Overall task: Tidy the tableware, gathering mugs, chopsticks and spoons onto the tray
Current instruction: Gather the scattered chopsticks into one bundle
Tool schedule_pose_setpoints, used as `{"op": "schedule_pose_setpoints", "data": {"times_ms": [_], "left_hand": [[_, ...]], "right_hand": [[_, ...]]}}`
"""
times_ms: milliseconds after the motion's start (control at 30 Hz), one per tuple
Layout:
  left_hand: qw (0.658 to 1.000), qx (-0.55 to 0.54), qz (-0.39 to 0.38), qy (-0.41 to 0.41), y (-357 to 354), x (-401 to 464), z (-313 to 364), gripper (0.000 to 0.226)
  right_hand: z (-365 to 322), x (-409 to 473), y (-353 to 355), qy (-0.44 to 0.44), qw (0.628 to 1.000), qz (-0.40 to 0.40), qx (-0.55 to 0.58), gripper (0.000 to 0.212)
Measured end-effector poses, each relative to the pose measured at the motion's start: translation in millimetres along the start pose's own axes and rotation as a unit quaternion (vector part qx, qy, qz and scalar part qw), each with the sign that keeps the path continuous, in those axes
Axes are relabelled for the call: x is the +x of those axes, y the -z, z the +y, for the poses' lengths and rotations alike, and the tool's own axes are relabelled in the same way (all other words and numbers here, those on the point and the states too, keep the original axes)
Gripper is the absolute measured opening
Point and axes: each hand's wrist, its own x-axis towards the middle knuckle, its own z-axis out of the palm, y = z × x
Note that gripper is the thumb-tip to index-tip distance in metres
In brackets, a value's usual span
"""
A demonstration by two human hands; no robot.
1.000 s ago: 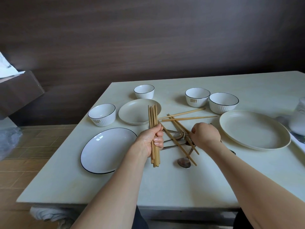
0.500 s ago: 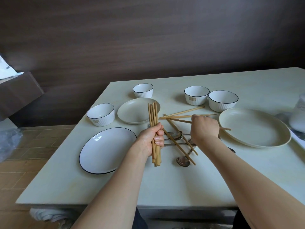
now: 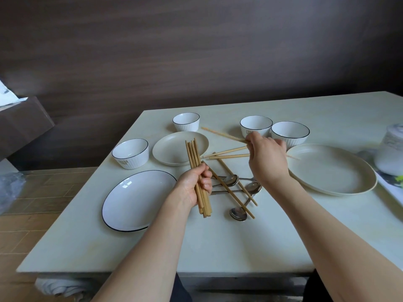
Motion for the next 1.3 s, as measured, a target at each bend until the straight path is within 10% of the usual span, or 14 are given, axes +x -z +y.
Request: {"op": "schedule_pose_setpoints", "data": {"times_ms": [233, 633, 1300], "left_hand": [[0.999, 0.005, -0.05, 0.012, -6, -11, 2, 0.025], [0.991, 0.059, -0.117, 0.021, -12, -18, -2, 0.026], [0.999, 0.05, -0.022, -0.002, -2, 2, 0, 0.03]], "right_hand": [[-7, 0, 1, 0.146, 0.979, 0.1, 0.099, 0.012], [-10, -11, -18, 0.234, 0.962, -0.076, 0.121, 0.036], [15, -12, -31, -0.054, 0.98, -0.191, -0.022, 0.039]]}}
